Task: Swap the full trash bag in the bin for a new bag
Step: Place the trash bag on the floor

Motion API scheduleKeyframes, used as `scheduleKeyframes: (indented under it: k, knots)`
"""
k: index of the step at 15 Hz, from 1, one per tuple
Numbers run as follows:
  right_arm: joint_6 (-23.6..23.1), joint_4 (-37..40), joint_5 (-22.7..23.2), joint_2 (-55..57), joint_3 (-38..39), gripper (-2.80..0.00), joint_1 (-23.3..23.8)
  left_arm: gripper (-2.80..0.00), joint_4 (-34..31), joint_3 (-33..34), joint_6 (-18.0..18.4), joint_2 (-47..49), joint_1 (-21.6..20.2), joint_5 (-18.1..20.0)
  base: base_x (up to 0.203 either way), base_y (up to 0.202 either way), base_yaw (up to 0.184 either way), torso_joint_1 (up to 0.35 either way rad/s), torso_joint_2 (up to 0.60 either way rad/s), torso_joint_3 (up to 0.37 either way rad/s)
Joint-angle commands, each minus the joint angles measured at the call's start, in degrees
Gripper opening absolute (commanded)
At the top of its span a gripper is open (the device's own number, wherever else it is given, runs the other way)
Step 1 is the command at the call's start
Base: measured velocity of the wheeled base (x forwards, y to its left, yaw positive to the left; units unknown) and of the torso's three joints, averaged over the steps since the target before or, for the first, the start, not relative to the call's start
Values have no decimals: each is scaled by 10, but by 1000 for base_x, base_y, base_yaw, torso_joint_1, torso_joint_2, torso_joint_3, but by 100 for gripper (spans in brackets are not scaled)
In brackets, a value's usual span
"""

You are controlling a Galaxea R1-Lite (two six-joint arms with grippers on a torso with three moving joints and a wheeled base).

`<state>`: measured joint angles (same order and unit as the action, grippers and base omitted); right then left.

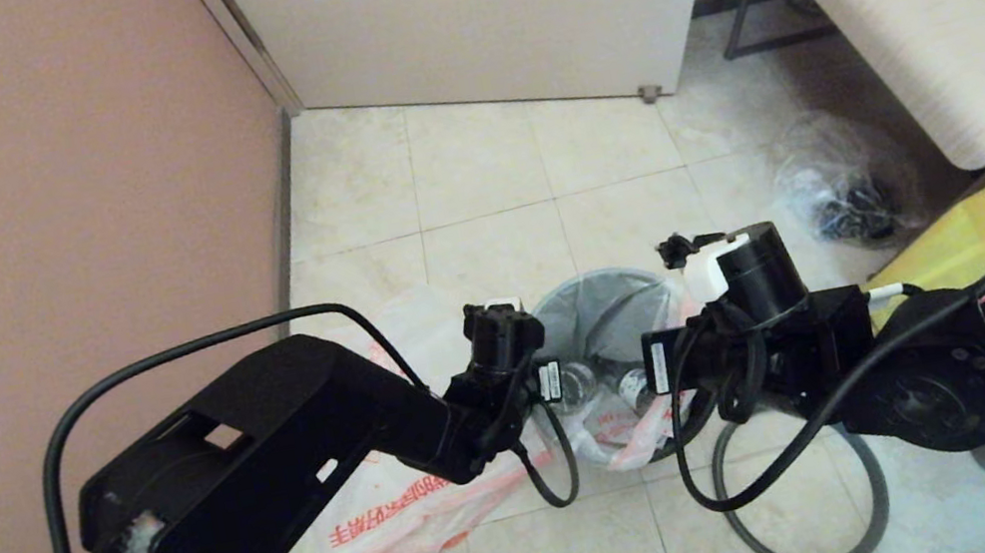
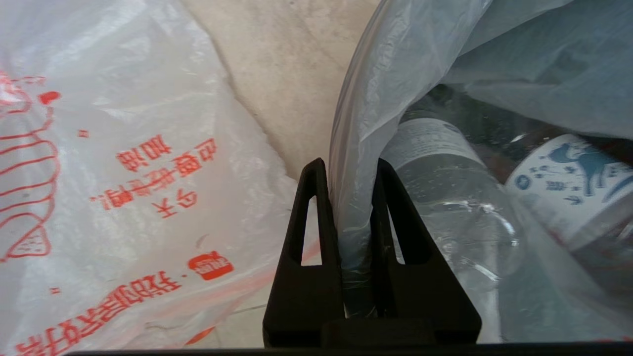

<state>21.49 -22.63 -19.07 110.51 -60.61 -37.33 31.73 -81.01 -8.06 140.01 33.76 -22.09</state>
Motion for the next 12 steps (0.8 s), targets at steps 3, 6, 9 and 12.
scheduleKeyframes:
  k: [3,6,9,12]
  knots:
    - [1,-1,7,-24,-1,-280,-10,-280,3,-2,1,14,-2,-3,0,0,0,0,0,0]
    - [1,-2,28,-39,-2,-280,-14,-280,3,-2,4,11,-3,-10,0,0,0,0,0,0]
    - [0,0,34,-52,-13,-280,-23,-280,3,-2,4,15,-5,-13,0,0,0,0,0,0]
    - [-5,2,34,-62,-14,-280,-30,-280,3,-3,4,15,-12,-13,0,0,0,0,0,0]
